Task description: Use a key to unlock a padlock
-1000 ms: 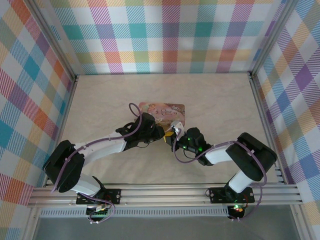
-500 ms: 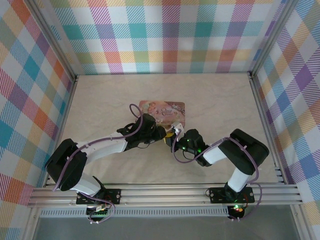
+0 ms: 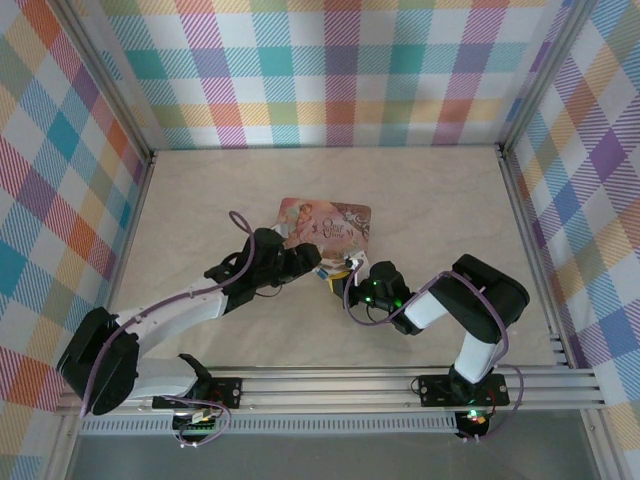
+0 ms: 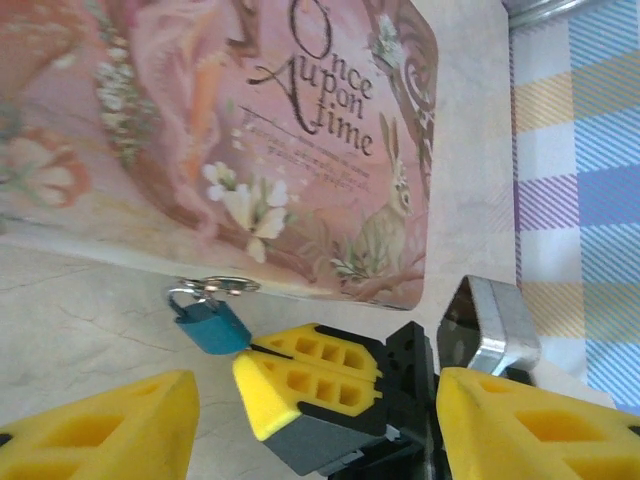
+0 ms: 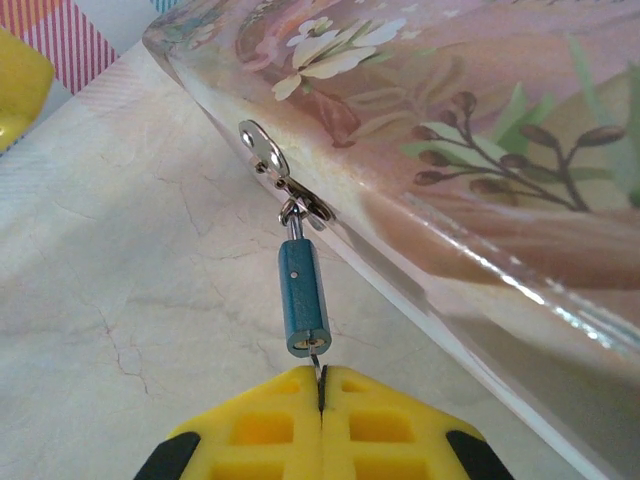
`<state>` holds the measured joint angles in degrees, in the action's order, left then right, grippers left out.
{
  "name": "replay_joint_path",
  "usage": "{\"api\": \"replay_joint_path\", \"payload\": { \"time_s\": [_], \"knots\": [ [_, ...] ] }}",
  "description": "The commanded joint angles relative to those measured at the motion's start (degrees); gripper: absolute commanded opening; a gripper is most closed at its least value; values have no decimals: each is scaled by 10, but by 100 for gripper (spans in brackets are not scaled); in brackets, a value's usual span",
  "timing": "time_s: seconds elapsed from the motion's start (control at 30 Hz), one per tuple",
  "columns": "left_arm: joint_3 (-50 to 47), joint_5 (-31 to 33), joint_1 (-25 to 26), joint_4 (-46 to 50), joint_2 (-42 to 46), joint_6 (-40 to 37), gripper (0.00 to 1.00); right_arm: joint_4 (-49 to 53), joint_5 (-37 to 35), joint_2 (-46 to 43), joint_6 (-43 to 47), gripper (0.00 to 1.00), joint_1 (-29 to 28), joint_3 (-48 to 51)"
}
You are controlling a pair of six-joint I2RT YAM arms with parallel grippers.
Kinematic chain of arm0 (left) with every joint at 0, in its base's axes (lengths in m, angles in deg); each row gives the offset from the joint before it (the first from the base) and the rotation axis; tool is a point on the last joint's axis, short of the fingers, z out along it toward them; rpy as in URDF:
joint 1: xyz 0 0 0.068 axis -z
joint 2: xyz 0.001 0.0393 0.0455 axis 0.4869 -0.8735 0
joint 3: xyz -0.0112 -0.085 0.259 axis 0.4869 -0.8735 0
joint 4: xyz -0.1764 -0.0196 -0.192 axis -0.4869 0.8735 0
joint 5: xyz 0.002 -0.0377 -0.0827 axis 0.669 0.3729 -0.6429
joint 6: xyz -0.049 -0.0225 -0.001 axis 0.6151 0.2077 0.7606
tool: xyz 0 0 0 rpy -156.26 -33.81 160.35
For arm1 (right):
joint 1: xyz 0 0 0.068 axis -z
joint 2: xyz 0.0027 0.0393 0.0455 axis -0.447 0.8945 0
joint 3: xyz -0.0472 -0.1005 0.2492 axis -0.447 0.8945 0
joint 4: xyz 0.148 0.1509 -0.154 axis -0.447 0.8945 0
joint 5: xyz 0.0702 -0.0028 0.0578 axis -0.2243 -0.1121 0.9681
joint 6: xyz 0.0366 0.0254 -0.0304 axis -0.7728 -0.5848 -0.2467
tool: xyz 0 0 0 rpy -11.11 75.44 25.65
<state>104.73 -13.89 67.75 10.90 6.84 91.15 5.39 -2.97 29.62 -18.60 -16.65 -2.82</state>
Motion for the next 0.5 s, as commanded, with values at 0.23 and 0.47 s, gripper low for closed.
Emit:
{"api": "replay_joint_path", "payload": {
  "time_s": [0.23, 0.47],
  "knots": [
    [-93, -34, -33, -140, 27, 56, 65, 1, 31, -3, -45, 0, 0, 4],
    [-142, -47, -38, -245, 26, 72, 75, 35, 58, -16, -90, 0, 0, -9]
  ]
}}
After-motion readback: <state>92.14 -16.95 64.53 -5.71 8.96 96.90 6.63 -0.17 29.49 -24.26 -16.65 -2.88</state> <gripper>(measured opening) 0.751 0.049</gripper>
